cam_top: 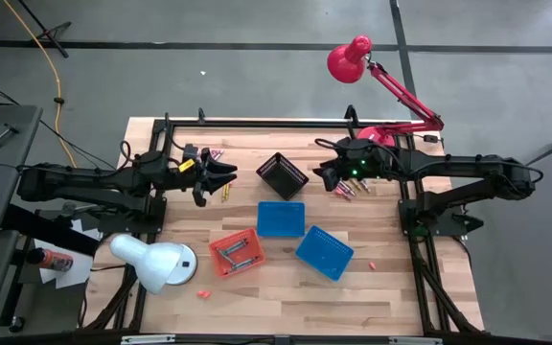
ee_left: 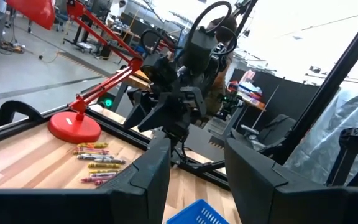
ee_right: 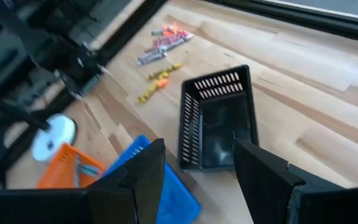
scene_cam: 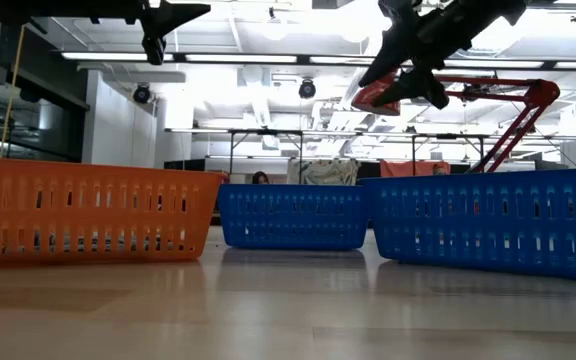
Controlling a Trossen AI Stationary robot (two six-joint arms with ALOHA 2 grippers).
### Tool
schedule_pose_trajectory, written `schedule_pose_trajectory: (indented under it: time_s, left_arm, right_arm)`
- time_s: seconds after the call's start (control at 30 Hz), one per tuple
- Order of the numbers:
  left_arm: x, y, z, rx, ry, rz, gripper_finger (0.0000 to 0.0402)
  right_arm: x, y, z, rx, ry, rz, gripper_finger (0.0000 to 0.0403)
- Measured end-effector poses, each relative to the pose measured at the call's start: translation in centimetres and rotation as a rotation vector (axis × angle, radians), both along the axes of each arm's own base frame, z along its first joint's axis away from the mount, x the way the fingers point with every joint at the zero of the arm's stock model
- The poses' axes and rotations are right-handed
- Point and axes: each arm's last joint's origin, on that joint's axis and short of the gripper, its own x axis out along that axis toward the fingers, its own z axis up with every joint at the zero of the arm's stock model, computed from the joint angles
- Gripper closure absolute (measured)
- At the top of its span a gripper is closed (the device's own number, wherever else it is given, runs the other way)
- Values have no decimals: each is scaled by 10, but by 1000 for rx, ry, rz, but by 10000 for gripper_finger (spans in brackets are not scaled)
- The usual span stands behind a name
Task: Sort crayons
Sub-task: Put the yellow crayon into the right blue bin
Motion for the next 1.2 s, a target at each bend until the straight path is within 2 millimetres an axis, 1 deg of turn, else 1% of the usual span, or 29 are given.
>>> schedule_pose_trajectory:
  time_s: [0.13, 0.27, 0.4, 0.47, 0.6, 0.87, 1.0, 1.2]
  left_arm:
    - [0, 0, 0, -12, 0, -1, 263]
    - [0, 0, -2, -15, 14, 3, 263]
    - [0, 1, -3, 5, 32, 46, 263]
    - [0, 2, -3, -1, 31, 68, 263]
    - [0, 3, -3, -16, 29, 106, 263]
    - [0, 3, -3, -31, 26, 106, 263]
    - [0, 5, -3, -51, 22, 110, 263]
    - [-1, 9, -3, -48, 24, 106, 263]
  right_arm:
    - [-4, -1, -6, -26, 87, 41, 218]
    - [-10, 0, -13, -23, 183, 152, 218]
    - [-15, 2, -18, -55, 267, 224, 218]
    - [-16, 2, -18, -69, 283, 238, 218]
    - [-16, 2, -18, -72, 282, 240, 218]
    - [-15, 2, -18, -13, 254, 178, 218]
    - [-12, 1, -14, -4, 205, 150, 218]
    - [-7, -2, -8, -6, 118, 48, 218]
